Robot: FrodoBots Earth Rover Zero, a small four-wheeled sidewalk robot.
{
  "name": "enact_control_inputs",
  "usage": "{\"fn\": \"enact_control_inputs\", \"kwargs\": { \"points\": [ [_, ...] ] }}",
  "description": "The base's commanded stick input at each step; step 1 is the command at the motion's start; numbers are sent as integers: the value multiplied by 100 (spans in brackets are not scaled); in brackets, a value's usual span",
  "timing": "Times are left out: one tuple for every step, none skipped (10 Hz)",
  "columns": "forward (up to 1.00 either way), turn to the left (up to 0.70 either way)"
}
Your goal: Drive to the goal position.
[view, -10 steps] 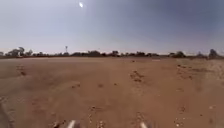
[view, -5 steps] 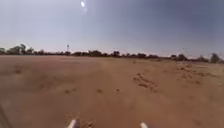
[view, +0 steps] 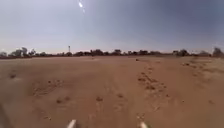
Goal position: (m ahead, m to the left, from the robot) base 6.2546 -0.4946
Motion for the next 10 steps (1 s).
{"fn": "enact_control_inputs", "kwargs": {
  "points": [
    [70, 0],
    [70, 0],
    [70, 0],
    [70, 0],
    [70, 0],
    [70, 0],
    [70, 0],
    [70, 0],
    [70, 0],
    [70, 0]
  ]
}}
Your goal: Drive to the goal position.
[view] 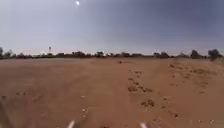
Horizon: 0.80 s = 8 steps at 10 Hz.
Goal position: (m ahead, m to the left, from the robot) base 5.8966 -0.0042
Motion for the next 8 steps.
{"fn": "enact_control_inputs", "kwargs": {
  "points": [
    [70, 0],
    [70, 0],
    [70, 0],
    [70, 0],
    [70, 0],
    [70, 0],
    [70, 0],
    [70, 0]
  ]
}}
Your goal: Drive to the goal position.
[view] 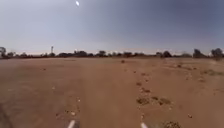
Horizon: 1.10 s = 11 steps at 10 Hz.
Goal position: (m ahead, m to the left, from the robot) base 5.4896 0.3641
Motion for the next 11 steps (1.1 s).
{"fn": "enact_control_inputs", "kwargs": {
  "points": [
    [70, 0],
    [70, 0],
    [70, 0],
    [70, 0],
    [70, 0],
    [70, 0],
    [70, 0],
    [70, 0],
    [70, 0],
    [70, 0],
    [70, 0]
  ]
}}
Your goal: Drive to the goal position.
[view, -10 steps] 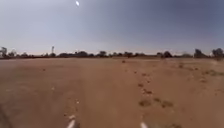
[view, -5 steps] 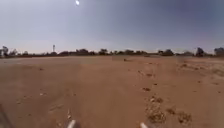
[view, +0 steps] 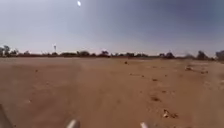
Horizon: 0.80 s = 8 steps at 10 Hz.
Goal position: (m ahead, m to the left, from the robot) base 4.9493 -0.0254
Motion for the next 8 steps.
{"fn": "enact_control_inputs", "kwargs": {
  "points": [
    [70, 0],
    [70, 0],
    [70, 0],
    [70, 0],
    [70, 0],
    [70, 0],
    [70, 0],
    [70, 0]
  ]
}}
